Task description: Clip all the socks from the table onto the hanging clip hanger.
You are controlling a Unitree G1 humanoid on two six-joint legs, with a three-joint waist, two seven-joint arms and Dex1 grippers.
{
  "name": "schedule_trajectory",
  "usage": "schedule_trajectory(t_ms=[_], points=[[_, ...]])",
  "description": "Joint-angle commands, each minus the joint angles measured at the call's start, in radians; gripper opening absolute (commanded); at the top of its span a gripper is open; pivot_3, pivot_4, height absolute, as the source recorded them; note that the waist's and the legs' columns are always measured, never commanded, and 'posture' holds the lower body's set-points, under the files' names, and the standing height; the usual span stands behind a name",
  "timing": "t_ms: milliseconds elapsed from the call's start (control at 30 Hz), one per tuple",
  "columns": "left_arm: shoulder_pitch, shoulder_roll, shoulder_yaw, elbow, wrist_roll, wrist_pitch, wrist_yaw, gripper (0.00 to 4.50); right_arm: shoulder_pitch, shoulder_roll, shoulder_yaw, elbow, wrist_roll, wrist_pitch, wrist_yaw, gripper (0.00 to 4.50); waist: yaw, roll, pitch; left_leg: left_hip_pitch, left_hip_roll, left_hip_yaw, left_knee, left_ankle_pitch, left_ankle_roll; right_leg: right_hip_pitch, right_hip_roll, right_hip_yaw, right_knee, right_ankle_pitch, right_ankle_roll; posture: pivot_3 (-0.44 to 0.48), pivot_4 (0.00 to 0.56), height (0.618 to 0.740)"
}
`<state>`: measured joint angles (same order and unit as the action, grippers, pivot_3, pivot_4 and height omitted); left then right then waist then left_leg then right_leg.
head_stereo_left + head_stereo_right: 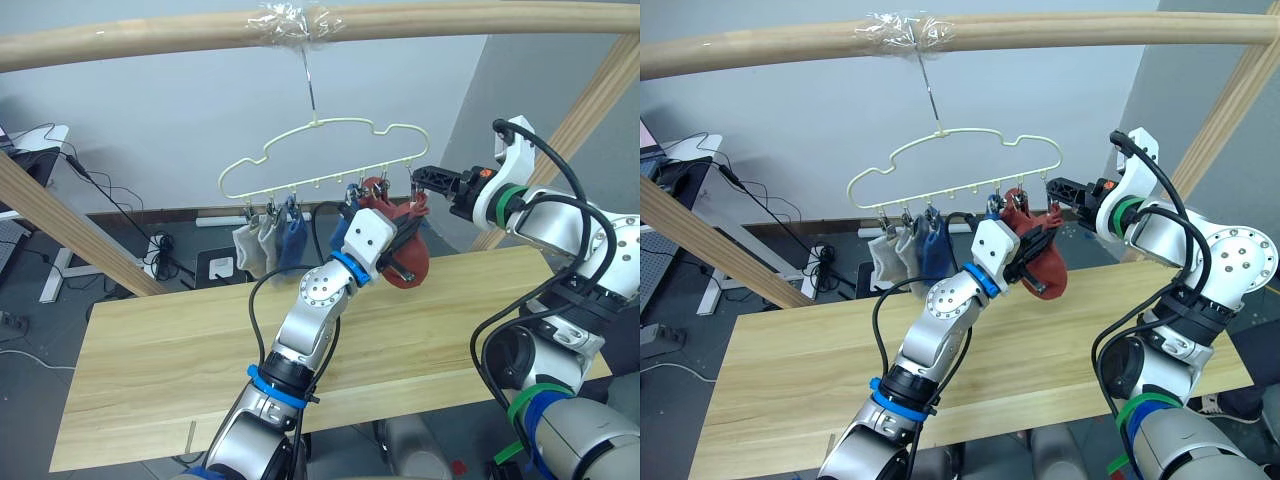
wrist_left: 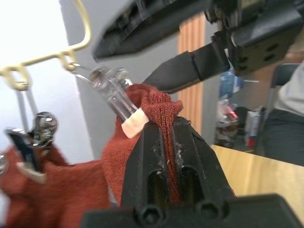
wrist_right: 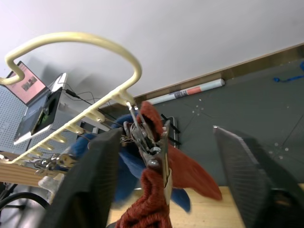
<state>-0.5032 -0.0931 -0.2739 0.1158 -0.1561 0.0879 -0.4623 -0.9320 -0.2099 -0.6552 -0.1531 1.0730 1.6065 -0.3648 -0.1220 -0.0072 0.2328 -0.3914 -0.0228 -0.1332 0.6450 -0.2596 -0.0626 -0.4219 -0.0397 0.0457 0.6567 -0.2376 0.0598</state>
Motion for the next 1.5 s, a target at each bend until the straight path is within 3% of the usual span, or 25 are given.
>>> schedule_trajectory(t_ms=[33,300,400,600,800,1000,1167,1300,1500], points=[[0.010,-0.043,0.000,-0.073,-0.069,0.061,-0.016,0.00,-0.013,-0.037,0.025,-0.042,0.012,-0.021,0.074,4.47,0.000,0.000,0.000,0.000,0.000,0.000,0.000,0.000,0.000,0.000,0.000,0.000,0.000,0.000,0.000,-0.205,0.189,0.740],[-0.012,-0.102,0.086,-0.056,-0.217,0.214,0.020,0.00,0.129,-0.198,0.238,-0.198,-0.103,-0.240,0.284,4.47,-0.010,0.000,0.000,0.000,0.000,0.000,0.000,0.000,0.000,0.000,0.000,0.000,-0.001,-0.001,0.003,-0.209,0.192,0.740],[-0.030,-0.112,0.117,-0.021,-0.265,0.258,0.008,0.71,0.227,-0.219,0.292,-0.247,-0.209,-0.400,0.327,4.50,-0.014,0.000,0.000,0.000,0.000,0.000,0.001,0.000,0.000,0.000,0.000,0.000,-0.001,-0.002,0.005,-0.209,0.189,0.740],[-0.009,-0.087,0.110,0.001,-0.287,0.306,-0.042,2.53,0.420,-0.224,0.375,-0.312,-0.339,-0.627,0.432,4.50,-0.018,0.000,0.000,0.000,0.000,0.001,0.000,0.000,0.000,0.000,0.001,0.001,-0.001,-0.003,0.006,-0.198,0.188,0.740],[0.125,0.031,0.096,-0.091,-0.244,0.342,-0.051,4.41,0.648,-0.236,0.489,-0.339,-0.484,-0.819,0.542,4.50,-0.018,0.000,0.000,0.003,0.001,0.001,0.000,0.000,0.000,0.001,0.001,0.002,0.000,-0.003,0.006,-0.175,0.192,0.740],[0.320,0.238,0.158,-0.239,-0.192,0.361,-0.031,4.46,0.846,-0.266,0.596,-0.275,-0.649,-1.019,0.640,4.50,-0.016,0.000,0.000,0.006,0.001,0.003,0.000,0.000,0.000,0.001,0.001,0.005,0.000,-0.003,0.006,-0.138,0.197,0.740],[0.532,0.394,0.323,-0.348,-0.171,0.379,0.029,4.46,0.971,-0.258,0.606,-0.176,-0.731,-1.148,0.691,4.50,-0.007,-0.001,0.000,0.009,0.002,0.004,0.000,0.000,0.000,0.003,0.002,0.006,0.000,-0.003,0.006,-0.093,0.199,0.740],[0.682,0.459,0.419,-0.429,-0.175,0.420,0.063,4.46,1.026,-0.250,0.604,-0.132,-0.758,-1.200,0.724,4.50,0.015,-0.002,0.000,0.009,0.002,0.005,0.000,0.000,0.000,0.003,0.002,0.007,0.001,-0.003,0.005,-0.059,0.197,0.740],[0.866,0.491,0.465,-0.503,-0.089,0.410,0.132,4.46,1.078,-0.237,0.601,-0.082,-0.793,-1.251,0.748,4.50,0.048,-0.005,-0.002,0.010,0.002,0.008,0.000,0.000,-0.001,0.003,0.002,0.011,0.000,-0.003,0.006,-0.025,0.185,0.740]])
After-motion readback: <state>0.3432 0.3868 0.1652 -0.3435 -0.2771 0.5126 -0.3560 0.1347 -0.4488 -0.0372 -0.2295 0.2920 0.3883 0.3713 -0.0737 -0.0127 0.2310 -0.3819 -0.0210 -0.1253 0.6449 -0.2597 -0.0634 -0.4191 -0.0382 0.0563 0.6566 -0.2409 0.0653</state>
